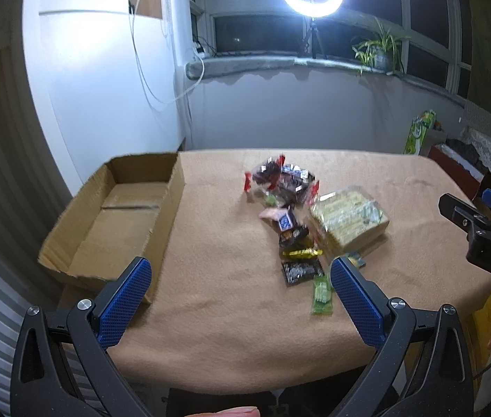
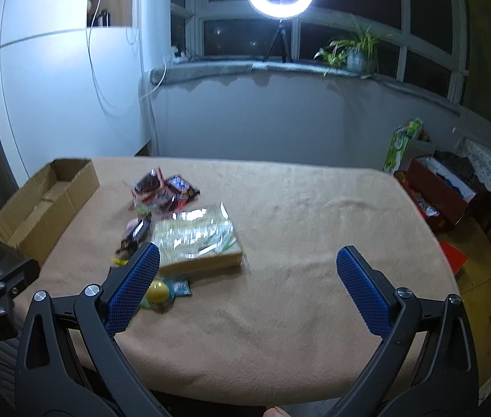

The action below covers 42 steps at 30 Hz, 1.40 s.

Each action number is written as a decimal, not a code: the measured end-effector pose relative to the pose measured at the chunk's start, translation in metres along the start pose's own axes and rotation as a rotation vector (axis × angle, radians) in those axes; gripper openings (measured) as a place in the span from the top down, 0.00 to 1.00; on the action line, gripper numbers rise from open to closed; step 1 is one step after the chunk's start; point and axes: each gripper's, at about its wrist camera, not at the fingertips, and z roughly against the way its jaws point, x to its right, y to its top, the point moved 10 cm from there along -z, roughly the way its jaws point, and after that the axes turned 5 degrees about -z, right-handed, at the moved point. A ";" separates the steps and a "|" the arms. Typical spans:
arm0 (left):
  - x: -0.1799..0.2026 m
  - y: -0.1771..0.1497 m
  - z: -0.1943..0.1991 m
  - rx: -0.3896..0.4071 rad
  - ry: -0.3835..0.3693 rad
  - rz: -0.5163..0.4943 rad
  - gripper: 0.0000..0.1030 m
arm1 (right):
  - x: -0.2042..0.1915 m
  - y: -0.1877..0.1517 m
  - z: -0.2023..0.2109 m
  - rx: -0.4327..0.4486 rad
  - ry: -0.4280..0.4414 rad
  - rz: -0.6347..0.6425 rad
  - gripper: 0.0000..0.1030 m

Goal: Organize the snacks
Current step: 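Lower the right gripper onto the yellow ball candy and close it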

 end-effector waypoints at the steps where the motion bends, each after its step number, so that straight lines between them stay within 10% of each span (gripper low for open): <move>1: 0.002 -0.005 -0.007 -0.015 -0.003 -0.002 0.00 | -0.001 -0.005 -0.005 -0.014 0.002 0.004 0.00; 16: 0.020 -0.080 -0.084 -0.187 -0.069 -0.050 0.00 | 0.003 -0.097 -0.077 -0.182 0.061 0.029 0.00; 27: 0.018 -0.082 -0.081 -0.031 -0.175 -0.031 0.00 | 0.002 -0.095 -0.071 -0.084 0.069 0.078 0.00; 35: 0.023 -0.078 -0.069 -0.031 -0.227 -0.087 0.01 | -0.051 -0.069 -0.066 -0.040 0.261 0.129 0.00; 42: 0.038 -0.073 -0.072 -0.025 -0.313 -0.118 0.15 | -0.084 -0.074 -0.088 -0.094 0.345 0.198 0.33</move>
